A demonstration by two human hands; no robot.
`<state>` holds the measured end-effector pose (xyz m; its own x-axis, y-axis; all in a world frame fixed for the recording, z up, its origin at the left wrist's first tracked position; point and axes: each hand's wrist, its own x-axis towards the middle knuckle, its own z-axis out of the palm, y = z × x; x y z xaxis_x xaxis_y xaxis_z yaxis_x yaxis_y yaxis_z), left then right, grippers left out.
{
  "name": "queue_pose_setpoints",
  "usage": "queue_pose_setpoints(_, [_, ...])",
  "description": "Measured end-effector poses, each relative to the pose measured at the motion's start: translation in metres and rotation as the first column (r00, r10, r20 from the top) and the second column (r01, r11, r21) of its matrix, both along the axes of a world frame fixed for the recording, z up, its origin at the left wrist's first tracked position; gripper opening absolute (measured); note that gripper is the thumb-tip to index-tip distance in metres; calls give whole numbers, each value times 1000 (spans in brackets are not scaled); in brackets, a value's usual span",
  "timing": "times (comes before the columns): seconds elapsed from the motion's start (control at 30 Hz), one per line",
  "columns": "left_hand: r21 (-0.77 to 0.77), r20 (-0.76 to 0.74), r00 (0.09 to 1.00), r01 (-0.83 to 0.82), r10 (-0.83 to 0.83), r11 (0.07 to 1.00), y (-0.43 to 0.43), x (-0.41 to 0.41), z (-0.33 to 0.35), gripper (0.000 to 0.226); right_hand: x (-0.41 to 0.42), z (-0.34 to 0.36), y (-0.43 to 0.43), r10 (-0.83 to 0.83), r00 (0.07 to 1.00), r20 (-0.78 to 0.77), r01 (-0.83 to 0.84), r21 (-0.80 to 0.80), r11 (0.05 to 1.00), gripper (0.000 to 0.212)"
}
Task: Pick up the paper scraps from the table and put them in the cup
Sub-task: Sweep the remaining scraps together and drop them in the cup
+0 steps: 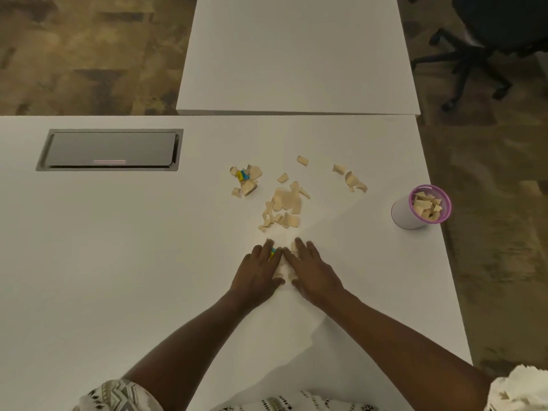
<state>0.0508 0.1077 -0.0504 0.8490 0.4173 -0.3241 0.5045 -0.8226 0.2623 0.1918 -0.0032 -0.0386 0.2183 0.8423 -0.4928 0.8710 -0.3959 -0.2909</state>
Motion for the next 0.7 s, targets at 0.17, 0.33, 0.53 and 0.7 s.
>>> queue_pose_setpoints(0.17, [-5,94,996,-1,2,1000,-8,-8,7,46,-10,3,-7,3,1000,-19,-1,115,993,44])
queue_pose_setpoints(0.33, [-44,71,997,-21,24,999,-9,-8,11,21,-1,4,-4,75,996,42,-81,173,982,24])
queue_pose_setpoints(0.53, [-86,67,987,-142,148,986,-5,0,17,25,13,3,0,-3,997,72,-11,198,980,21])
queue_pose_setpoints(0.7, [-190,131,910,-367,394,911,-8,12,28,18,26,10,-2,-386,895,-225,438,272,857,24])
